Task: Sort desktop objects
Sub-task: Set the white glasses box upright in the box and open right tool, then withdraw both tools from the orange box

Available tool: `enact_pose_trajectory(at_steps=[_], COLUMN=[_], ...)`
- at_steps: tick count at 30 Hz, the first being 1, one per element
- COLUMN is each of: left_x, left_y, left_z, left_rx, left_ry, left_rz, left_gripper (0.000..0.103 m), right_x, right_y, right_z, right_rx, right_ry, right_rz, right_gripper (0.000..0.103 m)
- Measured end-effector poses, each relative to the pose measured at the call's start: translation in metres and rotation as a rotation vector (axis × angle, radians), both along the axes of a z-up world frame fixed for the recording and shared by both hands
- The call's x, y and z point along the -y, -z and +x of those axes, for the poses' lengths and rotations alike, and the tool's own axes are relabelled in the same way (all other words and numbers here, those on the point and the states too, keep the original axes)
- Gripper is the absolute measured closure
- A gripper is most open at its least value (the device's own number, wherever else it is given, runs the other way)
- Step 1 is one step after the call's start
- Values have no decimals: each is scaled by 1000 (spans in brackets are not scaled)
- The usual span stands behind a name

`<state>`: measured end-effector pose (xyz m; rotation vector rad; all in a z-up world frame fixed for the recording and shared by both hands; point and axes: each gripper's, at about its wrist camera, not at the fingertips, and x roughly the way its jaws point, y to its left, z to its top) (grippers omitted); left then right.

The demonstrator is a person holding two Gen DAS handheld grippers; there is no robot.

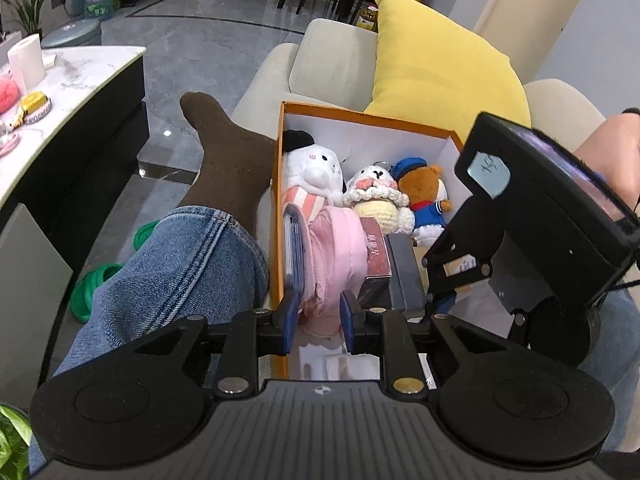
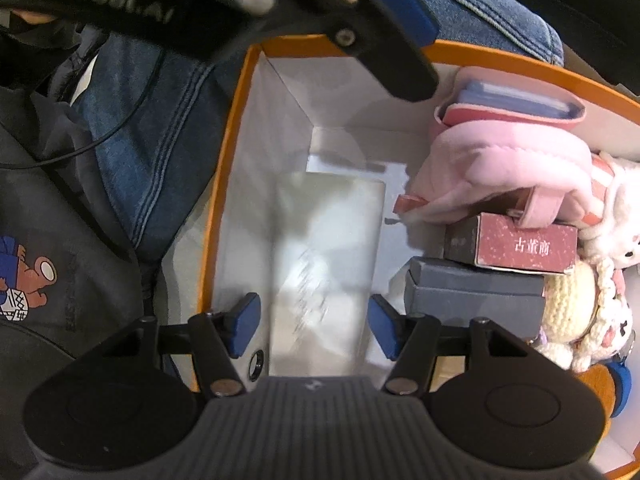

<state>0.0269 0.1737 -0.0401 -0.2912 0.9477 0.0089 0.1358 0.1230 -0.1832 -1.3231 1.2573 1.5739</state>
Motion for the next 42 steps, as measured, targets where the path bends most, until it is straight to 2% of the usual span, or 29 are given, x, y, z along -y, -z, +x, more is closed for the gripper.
enact_pose_trajectory(at_steps=[6, 14, 17, 19, 23, 24, 25, 29, 33, 35, 37, 39, 40, 42], left_x=[14, 41, 52, 59, 74, 78, 80, 88, 92, 93, 95, 100, 103, 105], left_y=[-10, -25, -30, -34, -38, -39, -39, -37, -31, -28, -25, -21, -19, -15], left_z=[-6, -13, -17, -19, -23, -23, -24, -30, -38, -44, -46, -44, -43, -43], left_rx=[9, 35, 49, 64, 90, 95, 104, 137, 213, 248, 252, 224, 213, 214], left_ry=[22, 53, 66, 71, 89, 86, 80, 50, 12, -36, -51, -44, -43, -65], left_rz=[52, 126, 146, 157, 183, 193, 201, 223, 212, 185, 178, 224, 252, 281], left_gripper=[77, 75, 65, 47, 44, 43, 42, 39, 36, 30, 28, 28, 28, 28], right_x=[7, 30, 40, 48, 63, 67, 71, 89, 105, 113, 119, 125, 128, 132], right_y=[-15, -43, -44, -50, -56, -57, -58, -63, -66, -68, -68, -67, -65, -57], right_z=[6, 1, -5, -8, -10, -11, -13, -18, -24, -25, -25, -24, -23, -23], right_rx=[54, 148, 196, 226, 287, 307, 321, 369, 414, 416, 433, 431, 412, 370], right_ry=[22, 115, 157, 192, 304, 335, 365, 537, 677, 750, 830, 918, 961, 1039], right_rz=[31, 131, 168, 189, 225, 238, 249, 303, 377, 446, 503, 529, 546, 553], right_gripper=[40, 40, 40, 40, 39, 38, 31, 30, 26, 17, 16, 14, 9, 8])
